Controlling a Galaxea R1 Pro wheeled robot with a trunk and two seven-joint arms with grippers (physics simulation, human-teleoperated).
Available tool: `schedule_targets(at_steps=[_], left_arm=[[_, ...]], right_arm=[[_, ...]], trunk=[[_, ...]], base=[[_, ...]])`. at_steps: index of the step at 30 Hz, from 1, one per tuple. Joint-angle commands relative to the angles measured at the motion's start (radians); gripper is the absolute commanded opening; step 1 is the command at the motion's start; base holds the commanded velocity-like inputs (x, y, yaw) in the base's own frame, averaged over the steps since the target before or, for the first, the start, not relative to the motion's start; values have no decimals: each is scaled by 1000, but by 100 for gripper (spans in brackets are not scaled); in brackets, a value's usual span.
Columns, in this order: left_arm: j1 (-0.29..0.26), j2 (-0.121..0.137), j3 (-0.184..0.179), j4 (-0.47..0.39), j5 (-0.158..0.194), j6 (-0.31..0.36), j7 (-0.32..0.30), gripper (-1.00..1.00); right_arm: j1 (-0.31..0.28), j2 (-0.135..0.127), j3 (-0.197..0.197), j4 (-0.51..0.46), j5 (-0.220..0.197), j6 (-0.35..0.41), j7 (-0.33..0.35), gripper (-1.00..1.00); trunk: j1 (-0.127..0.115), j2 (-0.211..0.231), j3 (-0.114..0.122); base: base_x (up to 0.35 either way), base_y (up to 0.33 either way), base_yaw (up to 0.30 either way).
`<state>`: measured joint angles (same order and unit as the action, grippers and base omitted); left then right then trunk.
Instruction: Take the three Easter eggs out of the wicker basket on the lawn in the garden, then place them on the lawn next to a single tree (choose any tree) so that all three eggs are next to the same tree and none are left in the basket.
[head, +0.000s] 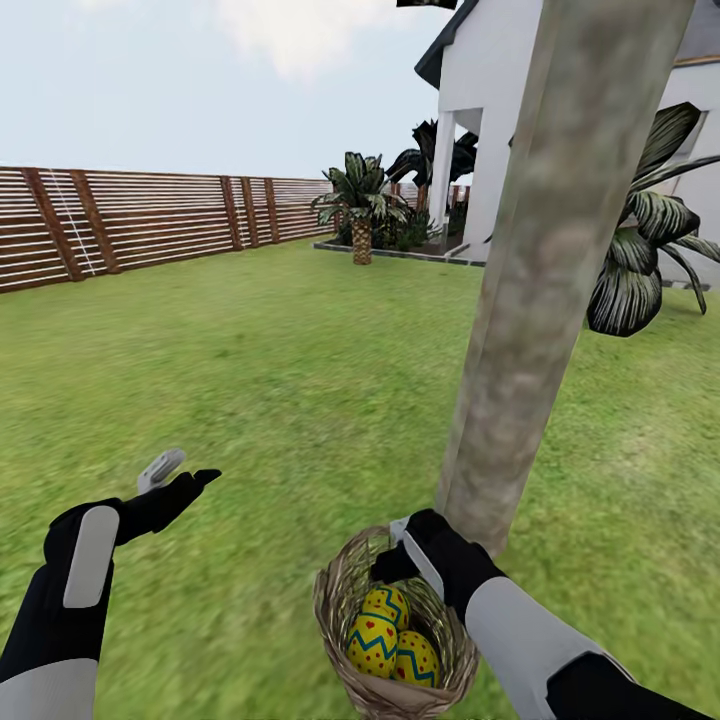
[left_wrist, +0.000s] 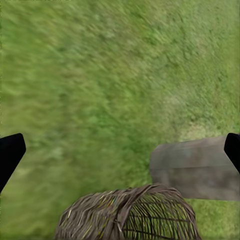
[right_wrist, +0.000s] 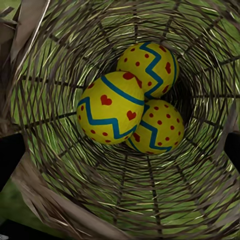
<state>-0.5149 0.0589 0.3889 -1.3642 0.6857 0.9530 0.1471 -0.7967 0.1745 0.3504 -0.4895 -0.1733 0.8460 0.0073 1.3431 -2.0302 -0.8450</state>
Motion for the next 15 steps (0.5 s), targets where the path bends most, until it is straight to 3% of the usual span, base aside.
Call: schedule_targets(at_steps=[1, 7, 13, 15], left_arm=[[-1, 0, 1, -1, 11, 4, 9, 100], [-1, 0, 1, -1, 11, 4, 9, 100], [-1, 1, 0, 0, 11, 4, 9, 100], [-1, 1, 1, 0, 11, 4, 9, 100]], right_arm=[[-1, 0, 2, -1, -2, 4, 1, 100], [-7, 0, 0, -3, -10, 3, 0, 100], [-51, 0, -31, 19, -101, 3, -15, 100], [-67, 0, -61, 29, -120, -1, -78, 100]], trunk=[[0, 0, -2], [11, -21, -21], [34, -63, -49], [42, -77, -59]], base=[[0, 0, 0], [0, 0, 33], [0, 0, 59], [0, 0, 61]])
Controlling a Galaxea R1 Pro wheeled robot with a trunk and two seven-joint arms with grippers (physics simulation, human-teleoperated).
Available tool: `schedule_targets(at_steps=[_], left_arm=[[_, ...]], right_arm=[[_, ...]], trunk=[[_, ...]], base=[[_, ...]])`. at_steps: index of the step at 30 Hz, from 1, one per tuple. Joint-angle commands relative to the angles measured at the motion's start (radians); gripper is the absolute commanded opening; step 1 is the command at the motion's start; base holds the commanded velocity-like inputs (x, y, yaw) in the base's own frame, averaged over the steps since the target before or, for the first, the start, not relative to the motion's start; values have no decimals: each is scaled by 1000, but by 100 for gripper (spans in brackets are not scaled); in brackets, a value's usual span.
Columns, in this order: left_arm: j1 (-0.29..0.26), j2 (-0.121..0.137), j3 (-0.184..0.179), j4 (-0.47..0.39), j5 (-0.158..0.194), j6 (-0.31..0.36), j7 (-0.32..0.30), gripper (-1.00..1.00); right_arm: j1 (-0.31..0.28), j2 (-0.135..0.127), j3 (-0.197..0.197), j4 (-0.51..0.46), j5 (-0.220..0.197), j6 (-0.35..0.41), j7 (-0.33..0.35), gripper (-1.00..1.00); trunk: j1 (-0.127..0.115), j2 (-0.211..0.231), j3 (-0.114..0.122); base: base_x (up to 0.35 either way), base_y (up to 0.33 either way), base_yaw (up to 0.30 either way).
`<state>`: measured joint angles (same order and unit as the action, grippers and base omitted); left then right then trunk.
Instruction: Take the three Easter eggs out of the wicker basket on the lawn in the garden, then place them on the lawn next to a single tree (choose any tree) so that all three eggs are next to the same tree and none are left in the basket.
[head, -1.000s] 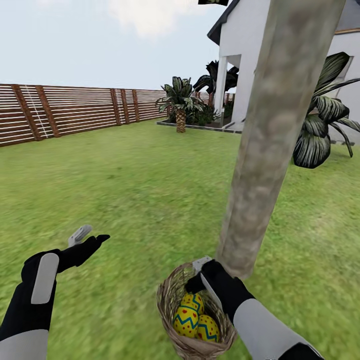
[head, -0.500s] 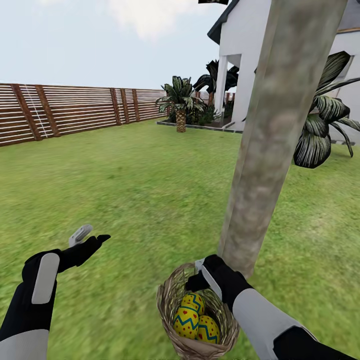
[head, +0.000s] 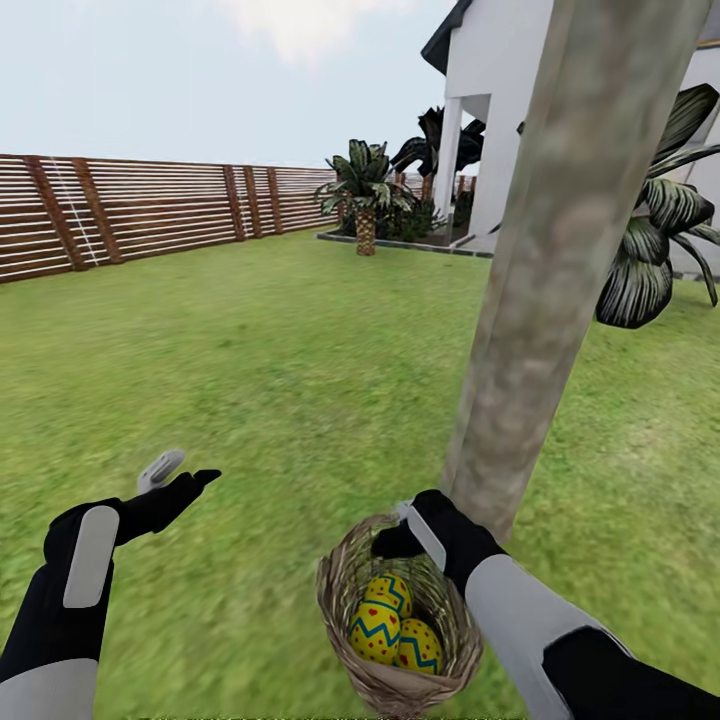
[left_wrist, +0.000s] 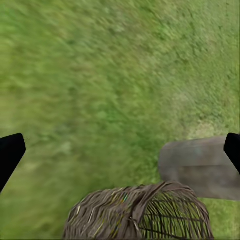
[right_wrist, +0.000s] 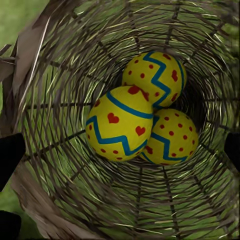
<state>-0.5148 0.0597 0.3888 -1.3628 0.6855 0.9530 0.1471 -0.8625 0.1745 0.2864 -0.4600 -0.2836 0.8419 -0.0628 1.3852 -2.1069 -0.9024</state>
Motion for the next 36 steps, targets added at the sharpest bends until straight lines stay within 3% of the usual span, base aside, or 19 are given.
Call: schedule_targets(at_steps=[1, 2, 4, 8, 13, 36], left_arm=[[-1, 0, 1, -1, 11, 4, 9, 100], [-1, 0, 1, -1, 11, 4, 9, 100], [-1, 0, 1, -1, 11, 4, 9, 100], [-1, 0, 1, -1, 11, 4, 9, 100], [-1, 1, 2, -1, 11, 4, 9, 100], [-1, 2, 2, -1, 12, 4, 9, 100]], right_arm=[[-4, 0, -3, 1, -13, 0, -37, 100], [-8, 0, -9, 2, -17, -3, -81, 100], [-11, 0, -12, 3, -19, -5, -102, 100], [-14, 0, -25, 4, -20, -7, -112, 100], [-15, 0, -80, 4, -20, -6, -114, 100], [-15, 0, -90, 5, -21, -8, -84, 100]], trunk=[[4, -8, -6], [8, -15, -11], [15, -29, -20], [31, -57, -39], [50, -92, -57], [138, -253, -129]], base=[[0, 0, 61], [0, 0, 61], [0, 0, 61], [0, 0, 61], [0, 0, 19], [0, 0, 0]])
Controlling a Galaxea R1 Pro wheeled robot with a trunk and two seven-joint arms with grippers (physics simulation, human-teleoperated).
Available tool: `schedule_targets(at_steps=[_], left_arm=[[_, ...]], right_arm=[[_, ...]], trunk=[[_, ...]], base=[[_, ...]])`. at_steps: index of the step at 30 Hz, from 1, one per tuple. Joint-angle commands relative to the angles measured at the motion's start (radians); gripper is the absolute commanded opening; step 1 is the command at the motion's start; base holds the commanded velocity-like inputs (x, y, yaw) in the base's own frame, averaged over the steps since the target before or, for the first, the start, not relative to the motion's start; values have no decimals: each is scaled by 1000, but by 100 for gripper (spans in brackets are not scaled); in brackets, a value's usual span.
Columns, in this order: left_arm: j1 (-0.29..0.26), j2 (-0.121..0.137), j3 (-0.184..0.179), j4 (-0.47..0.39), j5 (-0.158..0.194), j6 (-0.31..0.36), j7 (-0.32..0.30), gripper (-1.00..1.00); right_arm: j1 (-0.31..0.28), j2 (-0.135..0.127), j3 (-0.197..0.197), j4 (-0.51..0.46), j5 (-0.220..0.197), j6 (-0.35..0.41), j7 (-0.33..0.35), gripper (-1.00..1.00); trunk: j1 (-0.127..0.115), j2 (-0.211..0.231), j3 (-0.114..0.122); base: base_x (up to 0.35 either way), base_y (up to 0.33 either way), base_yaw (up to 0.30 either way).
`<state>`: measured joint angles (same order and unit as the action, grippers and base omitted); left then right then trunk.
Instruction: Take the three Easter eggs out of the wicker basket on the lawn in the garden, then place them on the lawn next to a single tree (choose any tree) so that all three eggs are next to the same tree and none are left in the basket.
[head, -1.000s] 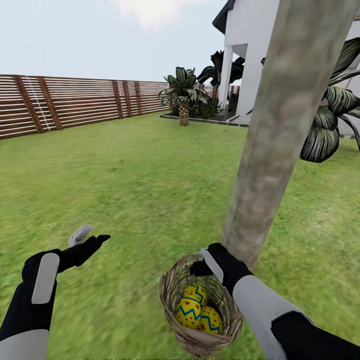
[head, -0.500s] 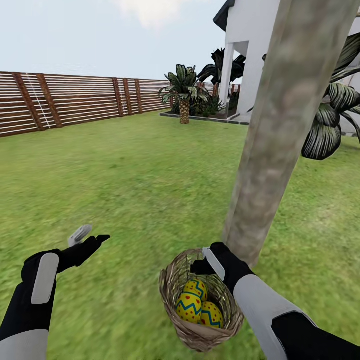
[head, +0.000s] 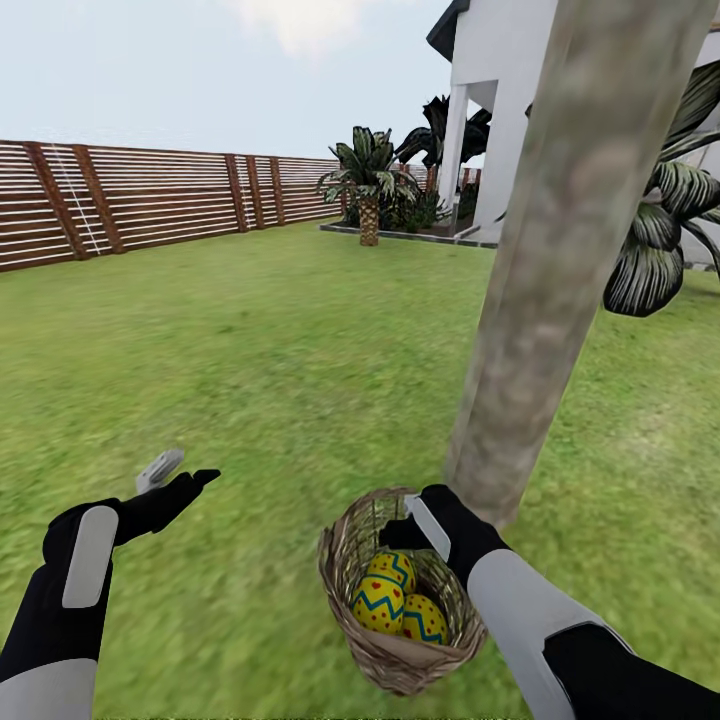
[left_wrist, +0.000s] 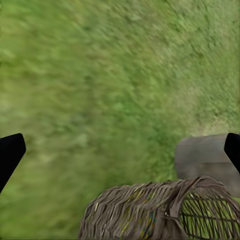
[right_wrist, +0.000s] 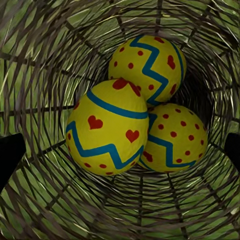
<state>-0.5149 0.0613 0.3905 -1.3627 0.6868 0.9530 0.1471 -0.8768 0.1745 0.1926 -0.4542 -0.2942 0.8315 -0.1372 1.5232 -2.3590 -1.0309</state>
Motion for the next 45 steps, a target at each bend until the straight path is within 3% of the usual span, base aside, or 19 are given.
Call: schedule_targets(at_steps=[1, 4, 7, 10, 20, 45], left_arm=[[-1, 0, 1, -1, 11, 4, 9, 100], [-1, 0, 1, -1, 11, 4, 9, 100], [-1, 0, 1, -1, 11, 4, 9, 100], [-1, 0, 1, -1, 11, 4, 9, 100], [-1, 0, 1, -1, 11, 4, 9, 100], [-1, 0, 1, -1, 11, 5, 9, 100]], right_arm=[[-1, 0, 4, -1, -11, 3, -9, 100], [-4, 0, 5, 0, -45, 5, -8, 100], [-44, 0, 6, 57, -177, 7, -11, 100], [-98, 0, 7, 158, -261, -10, -15, 100], [-115, 0, 7, 195, -281, -66, -18, 100], [-117, 0, 14, 183, -270, -72, -17, 100]], trunk=[[4, -8, -4], [15, -29, -14], [27, -50, -23], [38, -71, -32], [77, -141, -64], [88, -147, -160]], base=[[0, 0, 0], [0, 0, 0], [0, 0, 0], [0, 0, 0], [0, 0, 0], [0, 0, 0]])
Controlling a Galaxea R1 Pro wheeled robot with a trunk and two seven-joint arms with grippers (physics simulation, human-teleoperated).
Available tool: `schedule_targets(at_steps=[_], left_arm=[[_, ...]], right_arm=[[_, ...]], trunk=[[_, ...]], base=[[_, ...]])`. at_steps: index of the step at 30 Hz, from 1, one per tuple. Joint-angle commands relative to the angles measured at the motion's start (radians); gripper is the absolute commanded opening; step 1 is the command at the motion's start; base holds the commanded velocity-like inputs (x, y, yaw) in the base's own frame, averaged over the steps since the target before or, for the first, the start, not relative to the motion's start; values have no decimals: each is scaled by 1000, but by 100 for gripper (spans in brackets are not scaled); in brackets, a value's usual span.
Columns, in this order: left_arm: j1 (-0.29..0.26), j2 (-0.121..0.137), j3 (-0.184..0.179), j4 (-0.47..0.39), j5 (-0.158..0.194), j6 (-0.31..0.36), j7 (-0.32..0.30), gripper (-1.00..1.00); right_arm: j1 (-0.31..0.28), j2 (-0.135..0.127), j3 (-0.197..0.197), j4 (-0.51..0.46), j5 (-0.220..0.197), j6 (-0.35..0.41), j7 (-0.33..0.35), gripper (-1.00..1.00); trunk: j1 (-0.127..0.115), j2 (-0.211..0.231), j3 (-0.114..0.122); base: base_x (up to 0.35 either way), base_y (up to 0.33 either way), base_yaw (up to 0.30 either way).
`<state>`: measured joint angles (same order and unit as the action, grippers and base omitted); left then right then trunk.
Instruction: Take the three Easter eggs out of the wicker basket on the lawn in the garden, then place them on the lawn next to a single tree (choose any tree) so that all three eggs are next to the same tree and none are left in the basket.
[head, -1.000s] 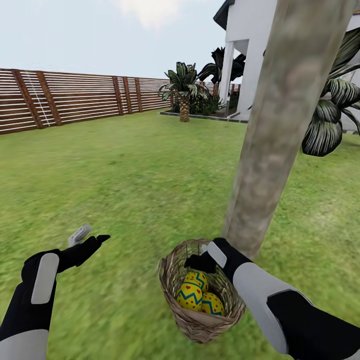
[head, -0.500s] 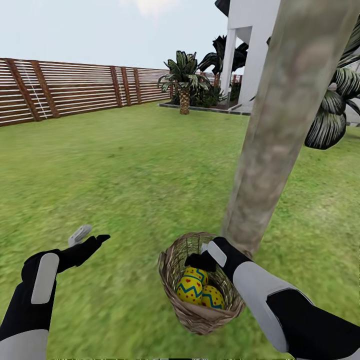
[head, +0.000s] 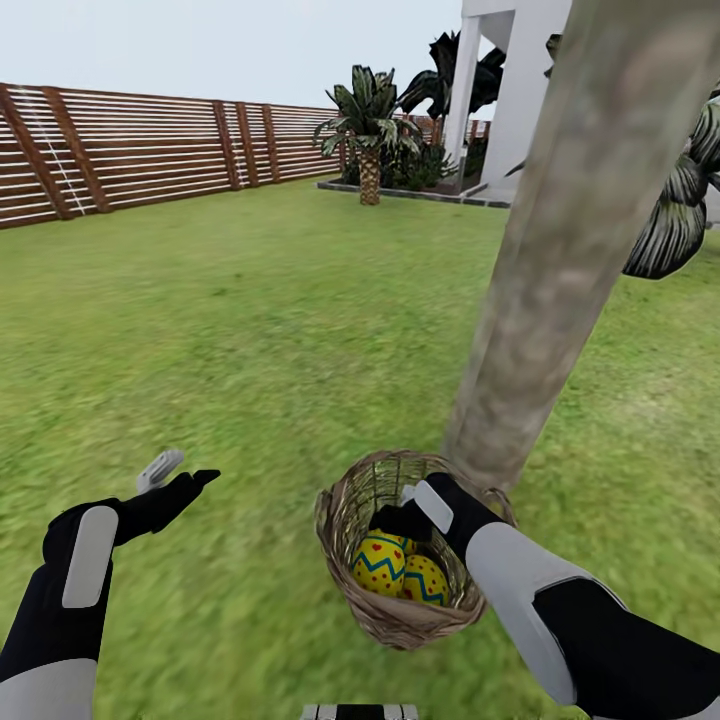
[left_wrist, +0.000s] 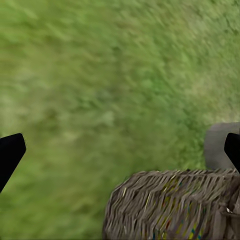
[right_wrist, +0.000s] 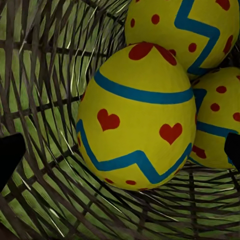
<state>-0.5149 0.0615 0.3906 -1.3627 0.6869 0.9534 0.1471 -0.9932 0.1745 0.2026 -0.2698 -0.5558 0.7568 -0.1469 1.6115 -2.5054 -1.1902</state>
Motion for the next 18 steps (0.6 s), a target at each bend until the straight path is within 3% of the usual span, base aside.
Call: schedule_targets(at_steps=[1, 18], left_arm=[[-1, 0, 1, -1, 11, 4, 9, 100], [-1, 0, 1, -1, 11, 4, 9, 100]], right_arm=[[0, 0, 5, -1, -8, 3, -7, 100], [-1, 0, 24, -3, -7, -23, -8, 100]], trunk=[[0, -1, -5], [8, -5, -71]], base=[[0, 0, 0], [0, 0, 0]])
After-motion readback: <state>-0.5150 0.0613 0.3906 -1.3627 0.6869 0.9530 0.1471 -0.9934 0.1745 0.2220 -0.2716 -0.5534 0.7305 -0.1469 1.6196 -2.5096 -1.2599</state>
